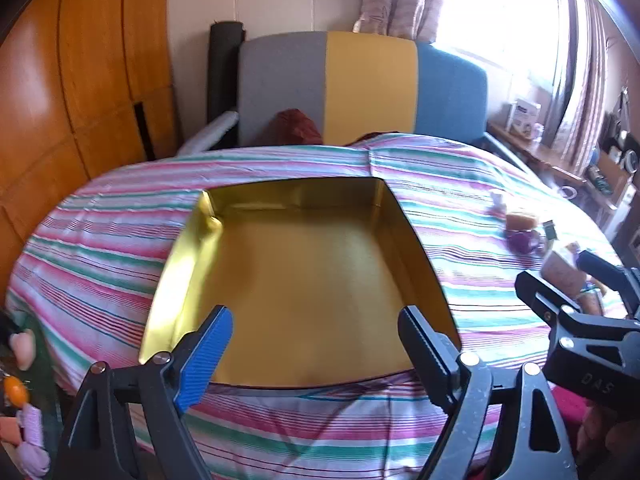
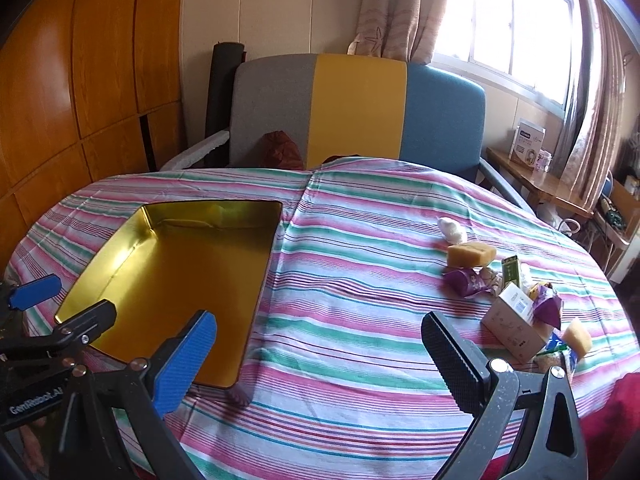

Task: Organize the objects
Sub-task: 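Move both tools from the gold tray toward the cluster of items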

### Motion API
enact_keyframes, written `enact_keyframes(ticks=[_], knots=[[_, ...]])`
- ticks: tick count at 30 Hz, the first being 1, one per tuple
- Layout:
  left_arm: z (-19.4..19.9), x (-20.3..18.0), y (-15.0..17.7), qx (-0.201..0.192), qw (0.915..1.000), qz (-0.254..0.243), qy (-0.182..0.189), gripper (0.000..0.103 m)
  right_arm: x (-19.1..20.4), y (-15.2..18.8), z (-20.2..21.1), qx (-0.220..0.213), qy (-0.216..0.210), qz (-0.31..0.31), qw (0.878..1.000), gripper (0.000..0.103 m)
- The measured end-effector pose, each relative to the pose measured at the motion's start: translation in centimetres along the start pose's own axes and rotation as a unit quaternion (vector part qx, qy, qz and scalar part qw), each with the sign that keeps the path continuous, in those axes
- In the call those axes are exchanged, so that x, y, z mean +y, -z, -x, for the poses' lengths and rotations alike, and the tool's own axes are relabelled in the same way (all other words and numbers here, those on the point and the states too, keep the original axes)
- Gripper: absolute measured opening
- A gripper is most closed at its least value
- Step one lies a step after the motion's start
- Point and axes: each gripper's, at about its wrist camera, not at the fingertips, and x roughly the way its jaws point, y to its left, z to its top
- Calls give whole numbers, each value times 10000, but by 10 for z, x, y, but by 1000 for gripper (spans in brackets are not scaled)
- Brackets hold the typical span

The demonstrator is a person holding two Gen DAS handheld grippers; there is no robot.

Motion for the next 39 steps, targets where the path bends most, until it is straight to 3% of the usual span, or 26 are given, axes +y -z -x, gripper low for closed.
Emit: enact_keyframes(ticks=[4, 7, 12, 15, 17, 20, 23, 26, 31, 34, 39], knots=[[-1, -2, -4, -33, 9999, -44, 163, 92, -11, 0, -4, 108, 150, 23, 9998, 103], [0, -13, -12, -38, 9993, -180, 325, 102, -25, 1, -7, 211, 253, -54, 9994, 103], [-3, -42, -20, -27, 9974, -505, 507, 103, -58, 2, -14, 379, 402, -316, 9980, 103], [-10, -60, -25, 110, 9953, -714, 643, 101, -79, 4, -19, 504, 475, -378, 9969, 103], [-16, -74, -28, 286, 9927, -800, 857, 94, -92, 5, -20, 615, 386, -509, 9961, 103], [-26, -95, -33, 486, 9889, -923, 1063, 90, -131, 6, -19, 823, 237, -910, 9922, 103], [-33, -120, -37, 586, 9846, -1071, 1252, 86, -185, 4, -11, 880, 360, -1355, 9862, 103], [-40, -147, -43, 671, 9782, -1242, 1519, 86, -245, 1, -4, 944, 677, -1756, 9776, 103], [-61, -211, -42, 890, 9593, -1709, 2066, 85, -344, 15, -11, 1406, 731, -2877, 9445, 103], [-75, -243, -39, 1090, 9495, -1844, 2294, 84, -373, 27, -18, 1624, 779, -3158, 9316, 103], [-96, -291, -41, 1142, 9402, -2024, 2490, 82, -402, 36, -41, 1974, 294, -3575, 9123, 103]])
